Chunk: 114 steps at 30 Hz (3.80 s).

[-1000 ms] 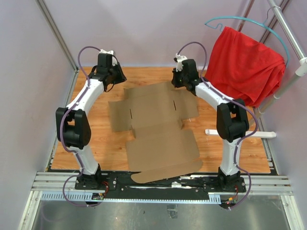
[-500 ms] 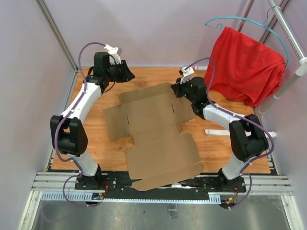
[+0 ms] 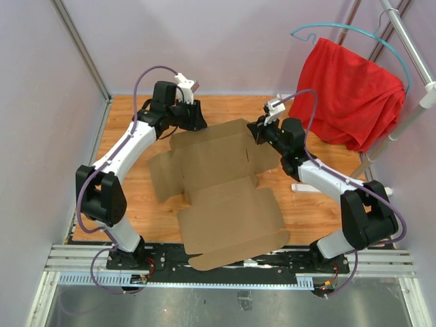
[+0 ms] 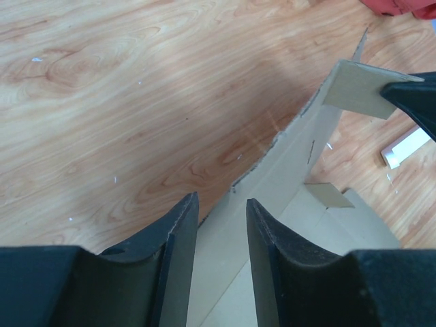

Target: Fold the paper box

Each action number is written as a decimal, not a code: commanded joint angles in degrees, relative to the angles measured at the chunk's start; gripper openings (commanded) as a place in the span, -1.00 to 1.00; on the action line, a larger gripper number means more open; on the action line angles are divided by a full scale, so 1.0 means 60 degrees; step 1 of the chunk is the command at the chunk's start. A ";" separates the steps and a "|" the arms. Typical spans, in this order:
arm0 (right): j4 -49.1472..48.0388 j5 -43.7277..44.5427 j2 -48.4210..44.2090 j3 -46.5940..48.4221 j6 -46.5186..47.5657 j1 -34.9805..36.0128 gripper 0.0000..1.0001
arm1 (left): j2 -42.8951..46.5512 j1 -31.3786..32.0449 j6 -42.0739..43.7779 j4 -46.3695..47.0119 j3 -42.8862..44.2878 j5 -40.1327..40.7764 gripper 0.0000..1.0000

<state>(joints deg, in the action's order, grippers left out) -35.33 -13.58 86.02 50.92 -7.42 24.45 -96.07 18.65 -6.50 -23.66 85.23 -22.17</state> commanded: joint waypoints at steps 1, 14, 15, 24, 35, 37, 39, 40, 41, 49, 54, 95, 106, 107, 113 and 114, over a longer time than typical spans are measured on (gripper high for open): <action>-0.0033 -0.0234 -0.0771 -0.0449 0.0132 0.0100 -0.99 | 0.0572 0.0057 0.0171 -0.0018 -0.0163 0.0046 -0.19; 0.0704 -0.0777 -0.2103 -0.1402 0.0064 0.0101 -0.99 | 0.1461 0.0332 0.0848 -0.0784 -0.0498 -0.1263 -0.10; 0.0703 -0.0738 -0.2224 -0.1512 0.0030 0.0100 -0.99 | 0.1586 0.0401 0.0873 -0.0780 -0.0663 -0.1225 -0.10; 0.0711 -0.0695 -0.3094 -0.2150 -0.0203 0.0100 -0.99 | 0.2229 0.0797 0.0502 -0.0464 -0.1651 0.0762 -0.08; 0.0837 -0.1314 -0.3567 -0.2552 0.0079 0.0102 -0.99 | 0.2726 0.0802 0.0705 0.0010 -0.1134 0.0610 -0.01; 0.0794 -0.1352 -0.3606 -0.2598 0.0065 0.0103 -0.99 | 0.2674 0.0802 0.0922 -0.0099 -0.1145 0.0218 -0.01; 0.0777 -0.1367 -0.3630 -0.2612 0.0054 0.0102 -0.99 | 0.2540 0.0837 0.1077 -0.0306 -0.1155 -0.0051 -0.01; 0.0791 -0.1381 -0.3640 -0.2614 0.0058 0.0104 -0.98 | 0.2431 0.0856 0.1098 -0.0409 -0.1163 -0.0116 -0.01; 0.0795 -0.1401 -0.3637 -0.2599 0.0062 0.0101 -0.99 | 0.2334 0.0891 0.1093 -0.0517 -0.1178 -0.0146 -0.01; 0.0891 -0.1680 -0.3734 -0.2576 0.0107 0.0105 -0.99 | 0.2081 0.1299 0.1300 -0.0630 -0.1371 0.0398 0.02; 0.1005 -0.1752 -0.3819 -0.2585 0.0180 0.0108 -0.99 | 0.1941 0.1300 0.1331 -0.0666 -0.1361 0.0221 0.02; 0.3614 0.1548 -0.3918 -0.1220 0.0019 0.0027 0.97 | 0.2203 0.2413 0.1753 -0.1489 -0.0310 0.2963 -1.00; 0.4878 0.1643 -0.3143 0.0161 -0.0720 -0.2144 0.87 | 0.2472 0.3022 0.3661 -0.1192 -0.0453 0.3244 -0.99; 0.5023 0.1234 -0.2919 0.0360 -0.0731 -0.2396 0.84 | 0.2467 0.3134 0.3827 -0.1197 -0.0539 0.3271 -1.00; 0.5880 -0.2367 -0.1198 0.1629 0.0332 -0.3061 0.72 | 0.2831 0.3800 0.5189 -0.0721 -0.1600 0.3189 -0.99; 0.6061 -0.2935 -0.0908 0.1838 0.0525 -0.3095 0.68 | 0.2940 0.3861 0.5417 -0.0562 -0.1828 0.3079 -0.99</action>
<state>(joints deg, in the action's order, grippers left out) -4.38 -14.31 75.57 57.49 -9.10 7.07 -81.52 40.18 19.09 -30.09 77.45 -3.11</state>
